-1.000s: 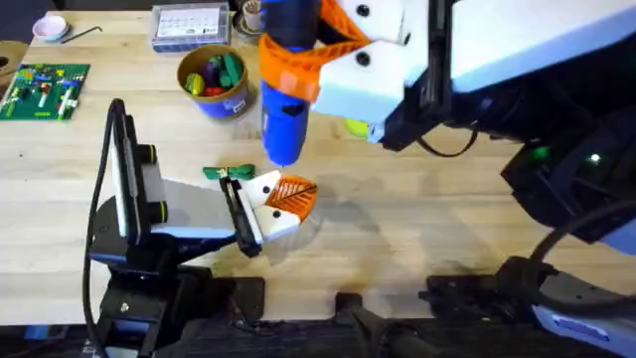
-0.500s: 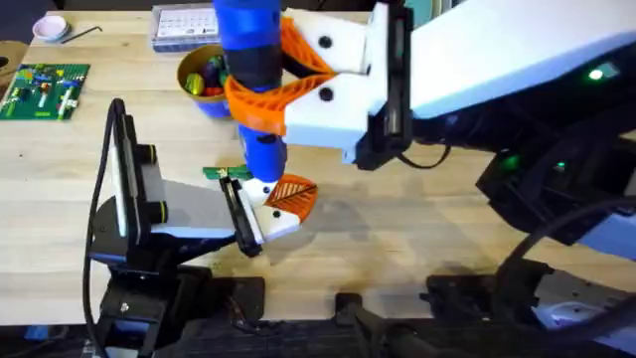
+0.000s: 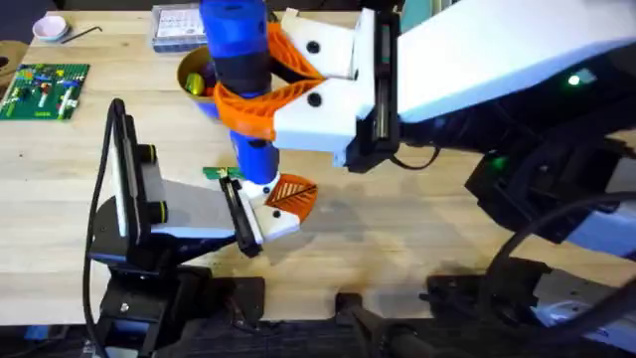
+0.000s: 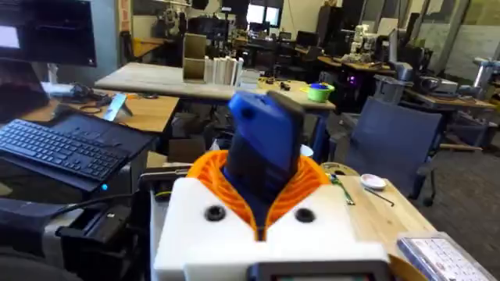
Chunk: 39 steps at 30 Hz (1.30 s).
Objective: Pick up the gripper from the table and insert it into the empty holder that is missing its gripper. Then pick up a screw, insert it into the mounting hole, and use the screwdriver to tighten it. Finally, clean up the table by picking up the vegetable and placing it into the bucket.
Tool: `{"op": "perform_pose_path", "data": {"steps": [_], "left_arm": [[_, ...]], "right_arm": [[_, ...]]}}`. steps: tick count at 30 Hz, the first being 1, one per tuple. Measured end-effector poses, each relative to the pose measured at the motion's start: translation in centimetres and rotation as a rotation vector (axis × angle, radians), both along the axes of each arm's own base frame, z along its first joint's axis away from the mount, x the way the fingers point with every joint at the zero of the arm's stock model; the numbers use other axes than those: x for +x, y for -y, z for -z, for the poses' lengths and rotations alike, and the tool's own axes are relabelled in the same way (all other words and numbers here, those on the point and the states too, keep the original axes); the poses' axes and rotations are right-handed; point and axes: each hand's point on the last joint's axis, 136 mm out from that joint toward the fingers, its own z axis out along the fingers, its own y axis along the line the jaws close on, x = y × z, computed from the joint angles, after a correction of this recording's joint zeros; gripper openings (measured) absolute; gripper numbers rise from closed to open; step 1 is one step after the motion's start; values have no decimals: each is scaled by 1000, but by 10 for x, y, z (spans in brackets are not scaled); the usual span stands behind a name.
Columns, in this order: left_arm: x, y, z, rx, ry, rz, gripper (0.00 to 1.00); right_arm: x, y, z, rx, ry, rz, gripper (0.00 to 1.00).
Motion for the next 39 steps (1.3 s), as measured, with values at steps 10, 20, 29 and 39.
{"op": "perform_pose_path", "data": {"steps": [10,20,29,39], "left_arm": [[0,0,0,0,0,0,4],[0,0,0,0,0,0,4],[0,0,0,0,0,0,4],[0,0,0,-1,-3,0,4]], "right_arm": [[-1,-3,4,-13,-9,-6,23],[-1,-3,6,-19,-14,-6,23],[3,-7,14,-36,-30,-6,23],[4,-9,18,-46,-39,-8,23]]}}
